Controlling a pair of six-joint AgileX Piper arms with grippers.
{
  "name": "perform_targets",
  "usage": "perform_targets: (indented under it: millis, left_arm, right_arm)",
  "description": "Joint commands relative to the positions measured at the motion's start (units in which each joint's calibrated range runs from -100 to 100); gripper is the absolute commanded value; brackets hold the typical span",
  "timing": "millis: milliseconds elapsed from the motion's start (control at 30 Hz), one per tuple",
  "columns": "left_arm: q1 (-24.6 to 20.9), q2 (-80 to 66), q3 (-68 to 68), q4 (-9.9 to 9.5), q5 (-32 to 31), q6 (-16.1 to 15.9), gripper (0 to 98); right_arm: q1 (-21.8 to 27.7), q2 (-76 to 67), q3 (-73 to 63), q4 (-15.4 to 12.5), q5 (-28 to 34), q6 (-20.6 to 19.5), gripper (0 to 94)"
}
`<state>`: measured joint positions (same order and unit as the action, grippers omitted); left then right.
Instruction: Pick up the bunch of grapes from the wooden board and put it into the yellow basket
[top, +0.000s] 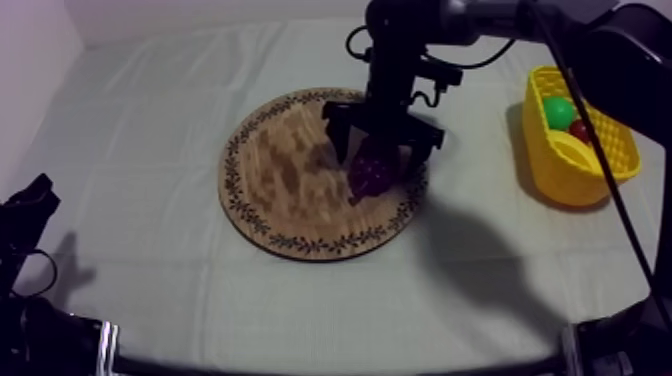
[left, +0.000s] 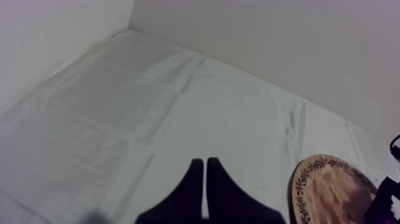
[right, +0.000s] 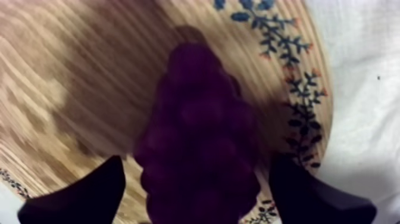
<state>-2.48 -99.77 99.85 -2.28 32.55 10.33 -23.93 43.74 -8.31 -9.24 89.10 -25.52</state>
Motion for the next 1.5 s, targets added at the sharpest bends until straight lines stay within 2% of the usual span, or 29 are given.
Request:
perform_targets:
  millis: [0,133,300,567,833,1167,1333,1467]
  left_arm:
    - [0.0,0.0,0.0,0.01,0.0,0.0,0.0]
    - [0.0,0.0,0.0,0.01,0.0,0.0,0.0]
    - [0.0,0.0,0.0,0.01,0.0,0.0,0.0]
    - [0.0,0.0,0.0,0.01,0.0,0.0,0.0]
    - [0.0,0.0,0.0,0.01,0.0,0.0,0.0]
    - [0.0,0.0,0.0,0.01,0.0,0.0,0.0]
    - [0.0,0.0,0.0,0.01,0.0,0.0,0.0]
    - [0.0,0.0,0.0,0.01,0.0,0.0,0.0]
  right_arm:
    - [0.0,0.3,-0.1,-0.1,-0.2,0.4,62.3]
    - [0.0,0.7,-0.2,-0.1,-0.6,0.5,52.5]
    - [0.1,0.6,-0.3,0.2,-0.9,0.6,46.3]
    - [0.2,-3.0,0.1,1.5,-0.1,1.1,43.9]
    - [0.4,-10.8,0.7,5.7,1.1,3.5,43.5]
    - [3.1,-22.1,0.4,8.8,4.2,9.9,43.4]
    - [5.3,-27.3,0.3,9.0,5.2,15.7,41.7]
    - [6.7,-30.6,-0.1,10.3,5.5,18.8,41.9]
